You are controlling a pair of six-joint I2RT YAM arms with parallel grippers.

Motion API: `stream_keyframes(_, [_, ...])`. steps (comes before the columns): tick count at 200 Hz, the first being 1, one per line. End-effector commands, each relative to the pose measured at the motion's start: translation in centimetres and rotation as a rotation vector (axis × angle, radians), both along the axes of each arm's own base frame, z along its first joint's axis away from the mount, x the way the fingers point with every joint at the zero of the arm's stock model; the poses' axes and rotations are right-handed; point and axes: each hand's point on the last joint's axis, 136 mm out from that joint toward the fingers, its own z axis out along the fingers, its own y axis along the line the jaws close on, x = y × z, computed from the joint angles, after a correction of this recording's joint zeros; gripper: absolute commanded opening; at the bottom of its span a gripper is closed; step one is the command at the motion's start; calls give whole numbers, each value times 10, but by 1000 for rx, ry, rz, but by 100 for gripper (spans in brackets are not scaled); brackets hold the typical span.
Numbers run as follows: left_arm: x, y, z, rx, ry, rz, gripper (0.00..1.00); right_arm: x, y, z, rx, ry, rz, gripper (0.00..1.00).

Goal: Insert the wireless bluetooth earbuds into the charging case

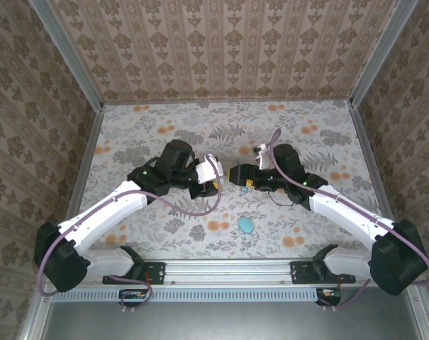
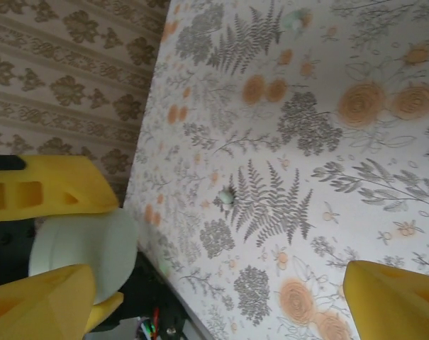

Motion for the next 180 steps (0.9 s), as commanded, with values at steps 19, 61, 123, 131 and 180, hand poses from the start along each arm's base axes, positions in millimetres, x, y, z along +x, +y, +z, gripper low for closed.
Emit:
stream_keyframes(19, [-1, -6, 18, -79, 39, -18, 33, -5, 7, 26, 92, -36, 24, 92])
stream_keyframes(61, [0, -9, 21, -102, 55, -19, 33, -10, 13, 42, 154, -59, 45, 94])
stream_keyframes(123, [3, -14, 23, -118, 63, -25, 33, -10, 32, 34, 143, -16, 109, 94])
stream_keyframes(131, [3, -14, 23, -119, 64, -27, 33, -10, 35, 33, 141, -11, 117, 93])
stream_keyframes(180, [3, -14, 25, -121, 55, -28, 34, -10, 45, 23, 141, 37, 148, 69])
